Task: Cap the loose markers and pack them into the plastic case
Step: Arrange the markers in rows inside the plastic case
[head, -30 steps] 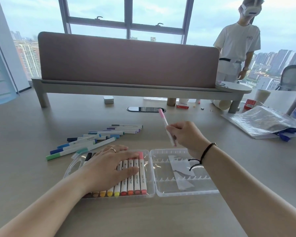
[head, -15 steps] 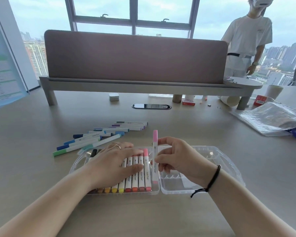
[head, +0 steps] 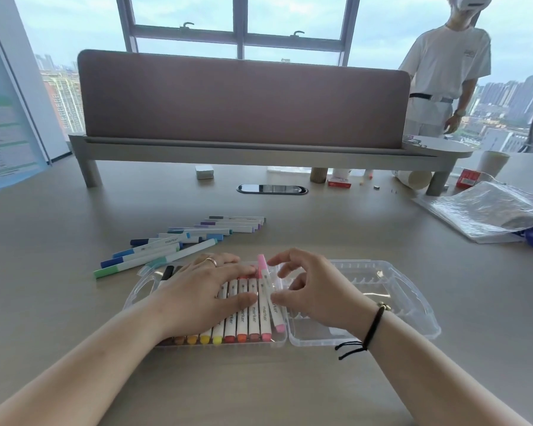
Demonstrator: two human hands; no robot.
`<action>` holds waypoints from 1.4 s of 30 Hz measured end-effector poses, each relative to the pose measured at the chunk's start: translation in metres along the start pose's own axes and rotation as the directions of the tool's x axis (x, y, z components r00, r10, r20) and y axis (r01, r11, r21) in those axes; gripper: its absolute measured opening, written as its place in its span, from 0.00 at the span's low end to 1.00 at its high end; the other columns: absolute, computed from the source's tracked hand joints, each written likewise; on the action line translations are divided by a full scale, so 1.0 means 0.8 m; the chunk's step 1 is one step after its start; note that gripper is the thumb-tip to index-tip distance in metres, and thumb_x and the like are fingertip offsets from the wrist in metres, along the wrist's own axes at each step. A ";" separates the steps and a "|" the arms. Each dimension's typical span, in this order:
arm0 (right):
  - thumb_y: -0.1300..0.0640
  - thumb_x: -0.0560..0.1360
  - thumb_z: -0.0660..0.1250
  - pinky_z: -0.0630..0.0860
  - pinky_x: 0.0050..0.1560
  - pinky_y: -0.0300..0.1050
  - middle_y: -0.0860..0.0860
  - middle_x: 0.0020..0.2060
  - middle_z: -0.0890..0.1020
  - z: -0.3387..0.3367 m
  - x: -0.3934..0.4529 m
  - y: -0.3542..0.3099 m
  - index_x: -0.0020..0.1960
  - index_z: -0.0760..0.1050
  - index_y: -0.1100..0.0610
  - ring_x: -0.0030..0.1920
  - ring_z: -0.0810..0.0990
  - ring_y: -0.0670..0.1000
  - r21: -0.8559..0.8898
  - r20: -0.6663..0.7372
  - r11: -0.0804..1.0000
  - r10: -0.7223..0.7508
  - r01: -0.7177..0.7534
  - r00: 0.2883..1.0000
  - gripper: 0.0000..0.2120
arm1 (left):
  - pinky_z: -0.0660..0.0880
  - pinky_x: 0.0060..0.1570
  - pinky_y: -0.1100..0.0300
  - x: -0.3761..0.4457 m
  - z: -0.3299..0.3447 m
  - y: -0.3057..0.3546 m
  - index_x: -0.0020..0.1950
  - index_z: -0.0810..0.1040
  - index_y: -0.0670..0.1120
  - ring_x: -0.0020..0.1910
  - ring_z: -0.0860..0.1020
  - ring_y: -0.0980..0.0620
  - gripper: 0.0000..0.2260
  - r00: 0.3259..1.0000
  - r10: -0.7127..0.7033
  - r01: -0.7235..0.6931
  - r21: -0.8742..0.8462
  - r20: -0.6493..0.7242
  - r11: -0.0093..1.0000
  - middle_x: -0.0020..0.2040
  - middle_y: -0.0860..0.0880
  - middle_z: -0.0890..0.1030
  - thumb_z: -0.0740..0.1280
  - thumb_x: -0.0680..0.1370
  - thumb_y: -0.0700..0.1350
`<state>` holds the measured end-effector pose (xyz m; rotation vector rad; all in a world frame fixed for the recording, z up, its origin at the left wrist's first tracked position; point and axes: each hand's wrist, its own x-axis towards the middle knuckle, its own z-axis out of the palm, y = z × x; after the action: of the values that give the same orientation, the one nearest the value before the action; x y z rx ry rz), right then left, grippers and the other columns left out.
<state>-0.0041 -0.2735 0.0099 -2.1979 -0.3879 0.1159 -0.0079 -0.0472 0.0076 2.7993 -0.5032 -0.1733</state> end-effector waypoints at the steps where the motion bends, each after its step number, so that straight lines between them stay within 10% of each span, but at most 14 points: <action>1: 0.58 0.71 0.76 0.80 0.34 0.42 0.43 0.53 0.78 -0.002 -0.001 -0.001 0.61 0.76 0.43 0.35 0.82 0.47 -0.011 0.019 1.000 -0.003 0.003 1.000 0.21 | 0.58 0.75 0.50 0.000 0.000 0.000 0.73 0.59 0.72 0.76 0.57 0.57 0.28 1.000 0.002 -0.002 -0.001 0.002 1.000 0.77 0.61 0.59 0.52 0.73 0.75; 7: 0.51 0.76 0.69 0.77 0.49 0.36 0.30 0.70 0.67 -0.004 -0.002 -0.005 0.66 0.74 0.36 0.39 0.79 0.44 -0.283 0.141 0.948 -0.109 0.145 0.984 0.21 | 0.60 0.74 0.48 0.000 0.000 -0.001 0.75 0.59 0.69 0.76 0.58 0.57 0.30 1.000 0.002 -0.002 0.006 -0.006 1.000 0.77 0.60 0.60 0.52 0.73 0.75; 16: 0.43 0.77 0.67 0.60 0.41 0.26 0.35 0.72 0.67 -0.015 -0.004 -0.004 0.72 0.71 0.41 0.37 0.67 0.20 -0.372 0.214 0.913 -0.092 0.168 0.972 0.23 | 0.60 0.74 0.48 -0.002 -0.002 0.003 0.75 0.58 0.70 0.76 0.58 0.56 0.29 1.000 0.003 -0.003 0.007 0.011 1.000 0.78 0.59 0.60 0.52 0.74 0.74; 29: 0.35 0.71 0.70 0.59 0.38 0.29 0.30 0.70 0.69 -0.022 -0.006 -0.002 0.66 0.75 0.36 0.33 0.67 0.22 -0.410 0.204 0.899 -0.073 0.153 0.976 0.24 | 0.58 0.75 0.50 0.000 0.000 0.001 0.75 0.59 0.69 0.76 0.57 0.57 0.29 1.000 0.001 -0.001 0.006 0.003 1.000 0.78 0.60 0.60 0.53 0.74 0.74; 35: 0.32 0.68 0.71 0.72 0.63 0.41 0.29 0.69 0.70 -0.021 0.000 0.000 0.66 0.74 0.34 0.54 0.74 0.31 -0.424 0.228 0.897 -0.023 0.120 0.973 0.27 | 0.57 0.74 0.52 0.001 0.002 -0.002 0.75 0.59 0.69 0.76 0.56 0.57 0.30 1.000 0.006 -0.006 -0.002 -0.005 1.000 0.78 0.60 0.59 0.53 0.74 0.74; 42: 0.34 0.69 0.71 0.70 0.58 0.35 0.28 0.68 0.69 -0.021 -0.001 -0.001 0.67 0.74 0.36 0.45 0.71 0.26 -0.373 0.239 0.920 -0.027 0.117 0.971 0.27 | 0.56 0.74 0.51 0.000 0.002 0.000 0.75 0.58 0.70 0.77 0.54 0.57 0.29 1.000 0.007 -0.007 0.009 -0.004 1.000 0.78 0.60 0.58 0.53 0.75 0.73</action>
<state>-0.0018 -0.2859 0.0208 -2.5635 -0.6693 0.2758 -0.0084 -0.0477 0.0063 2.8056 -0.5138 -0.1637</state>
